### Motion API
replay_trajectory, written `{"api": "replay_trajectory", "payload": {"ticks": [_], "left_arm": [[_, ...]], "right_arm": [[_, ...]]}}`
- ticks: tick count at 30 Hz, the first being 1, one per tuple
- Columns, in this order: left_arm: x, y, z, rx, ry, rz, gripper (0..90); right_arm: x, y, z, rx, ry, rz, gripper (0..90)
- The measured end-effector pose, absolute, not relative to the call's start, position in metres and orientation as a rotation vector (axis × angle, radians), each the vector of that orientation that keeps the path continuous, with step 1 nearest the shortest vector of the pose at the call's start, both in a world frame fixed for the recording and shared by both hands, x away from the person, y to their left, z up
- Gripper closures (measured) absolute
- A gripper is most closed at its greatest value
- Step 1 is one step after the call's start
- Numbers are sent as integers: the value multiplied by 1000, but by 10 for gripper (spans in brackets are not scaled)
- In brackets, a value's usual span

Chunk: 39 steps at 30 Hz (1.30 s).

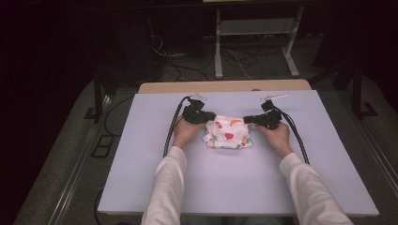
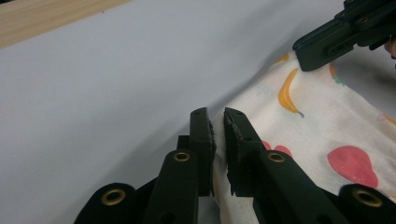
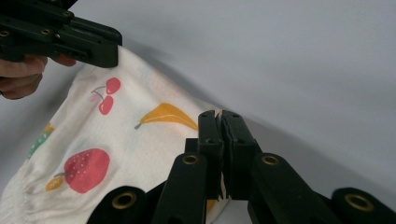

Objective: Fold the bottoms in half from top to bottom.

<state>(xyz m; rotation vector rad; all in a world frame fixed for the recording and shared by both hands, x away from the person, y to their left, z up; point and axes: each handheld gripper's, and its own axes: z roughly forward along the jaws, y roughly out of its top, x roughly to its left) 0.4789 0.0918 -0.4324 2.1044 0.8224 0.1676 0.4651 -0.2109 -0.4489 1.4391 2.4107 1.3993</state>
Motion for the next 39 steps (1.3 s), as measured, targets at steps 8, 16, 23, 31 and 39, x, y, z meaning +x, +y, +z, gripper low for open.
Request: {"api": "replay_trajectory", "payload": {"ticks": [8,16,23,31,39], "left_arm": [[478,94,-431,2063,849,109,744],[471,98,-429,2026,867,98,489],[462,104,-423,2008,846,101,300],[455,110,-415,1971,838,119,94],[447,114,-411,2000,830,143,0]], "right_arm": [[465,-211,-444,1439,2412,1421,826],[459,-214,-438,1411,2407,1399,574],[452,-217,-427,1399,2388,1402,263],[440,-220,-418,1364,2365,1372,20],[430,-226,-412,1354,2354,1355,0]]}}
